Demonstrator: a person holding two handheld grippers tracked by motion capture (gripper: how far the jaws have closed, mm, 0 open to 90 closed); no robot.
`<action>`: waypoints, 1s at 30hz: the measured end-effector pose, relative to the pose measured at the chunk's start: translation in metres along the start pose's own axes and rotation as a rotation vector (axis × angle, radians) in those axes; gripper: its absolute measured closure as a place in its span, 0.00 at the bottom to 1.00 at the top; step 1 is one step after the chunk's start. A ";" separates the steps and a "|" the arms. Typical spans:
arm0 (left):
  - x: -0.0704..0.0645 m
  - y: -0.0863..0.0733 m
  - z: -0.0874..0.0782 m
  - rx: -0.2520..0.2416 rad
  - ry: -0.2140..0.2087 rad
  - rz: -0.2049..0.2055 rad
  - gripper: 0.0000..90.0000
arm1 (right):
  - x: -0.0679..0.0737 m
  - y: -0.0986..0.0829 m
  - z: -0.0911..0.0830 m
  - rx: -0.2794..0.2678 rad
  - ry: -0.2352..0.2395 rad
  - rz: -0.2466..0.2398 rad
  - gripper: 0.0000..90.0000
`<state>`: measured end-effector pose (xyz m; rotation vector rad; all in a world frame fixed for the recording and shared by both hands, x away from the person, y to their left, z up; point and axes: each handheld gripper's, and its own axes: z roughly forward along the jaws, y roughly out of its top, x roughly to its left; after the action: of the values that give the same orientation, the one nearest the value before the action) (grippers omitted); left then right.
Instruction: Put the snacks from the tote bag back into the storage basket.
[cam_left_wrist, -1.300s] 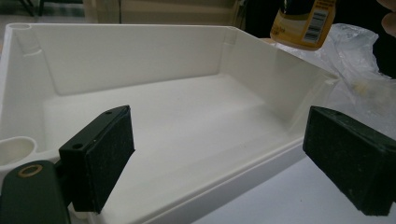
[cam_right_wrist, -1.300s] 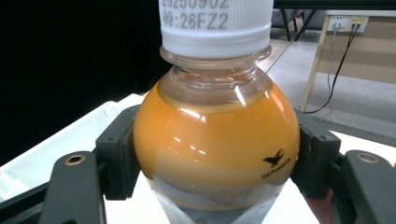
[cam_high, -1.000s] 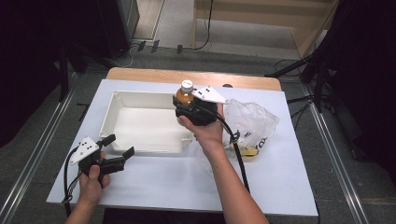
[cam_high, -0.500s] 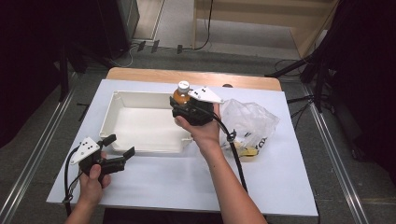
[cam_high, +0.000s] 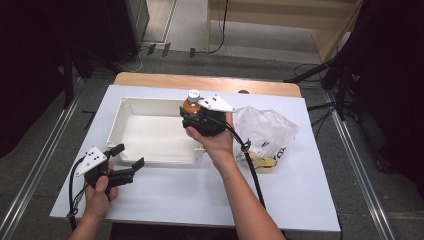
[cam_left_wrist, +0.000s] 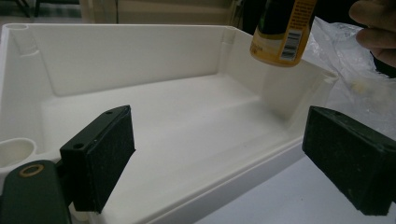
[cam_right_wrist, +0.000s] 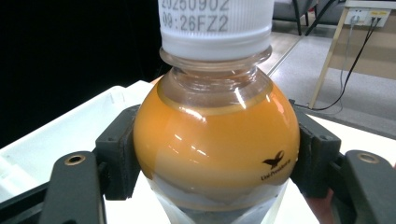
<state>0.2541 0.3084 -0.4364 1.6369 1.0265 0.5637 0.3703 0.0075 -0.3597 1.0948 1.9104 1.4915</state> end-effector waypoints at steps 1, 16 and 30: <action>0.000 0.000 0.000 -0.002 -0.002 0.004 0.10 | 0.000 -0.002 0.001 0.002 0.004 -0.003 0.35; 0.001 0.001 -0.001 -0.011 -0.004 0.000 0.10 | -0.001 -0.017 0.005 0.016 0.002 -0.002 0.34; 0.004 0.003 -0.004 -0.024 0.003 -0.012 0.10 | -0.001 -0.030 0.013 0.055 -0.020 -0.025 0.34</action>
<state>0.2539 0.3140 -0.4327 1.6087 1.0274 0.5683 0.3716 0.0115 -0.3922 1.1009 1.9550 1.4175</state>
